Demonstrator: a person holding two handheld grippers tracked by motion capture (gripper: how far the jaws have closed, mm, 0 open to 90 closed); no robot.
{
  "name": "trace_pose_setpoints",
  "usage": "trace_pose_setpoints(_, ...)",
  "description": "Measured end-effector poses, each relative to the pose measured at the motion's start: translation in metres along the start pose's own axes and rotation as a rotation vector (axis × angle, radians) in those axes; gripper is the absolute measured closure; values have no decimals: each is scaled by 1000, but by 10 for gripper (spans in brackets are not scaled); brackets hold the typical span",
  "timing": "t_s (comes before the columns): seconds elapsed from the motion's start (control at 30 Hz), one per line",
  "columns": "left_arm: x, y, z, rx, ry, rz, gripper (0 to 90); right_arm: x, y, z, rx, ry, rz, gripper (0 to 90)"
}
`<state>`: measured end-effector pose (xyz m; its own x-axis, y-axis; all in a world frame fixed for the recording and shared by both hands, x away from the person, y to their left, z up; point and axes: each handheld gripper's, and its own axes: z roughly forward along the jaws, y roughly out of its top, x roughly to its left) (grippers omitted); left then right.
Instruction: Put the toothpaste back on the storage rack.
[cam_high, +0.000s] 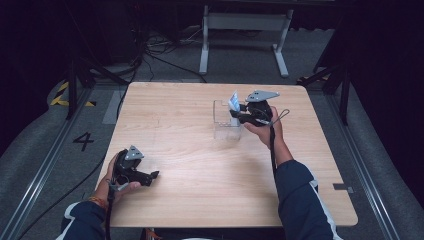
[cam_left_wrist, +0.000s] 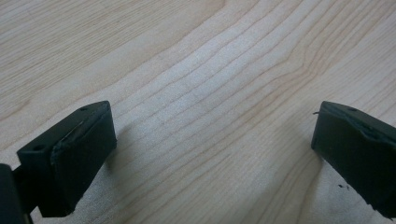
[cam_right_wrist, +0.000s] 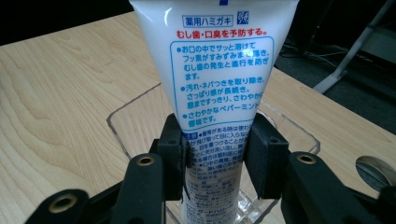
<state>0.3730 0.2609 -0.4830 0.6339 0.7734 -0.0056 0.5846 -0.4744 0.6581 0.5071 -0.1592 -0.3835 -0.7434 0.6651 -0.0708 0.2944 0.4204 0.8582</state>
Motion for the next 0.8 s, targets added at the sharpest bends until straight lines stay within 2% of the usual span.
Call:
trace_pose_setpoints(0.33,0,0,0,0,0,0,3,1,-3,2,39,1,-12,626)
trace_pose_setpoints(0.8,0,0,0,1,0,0,3,-1,-8,10,103,10,2,612)
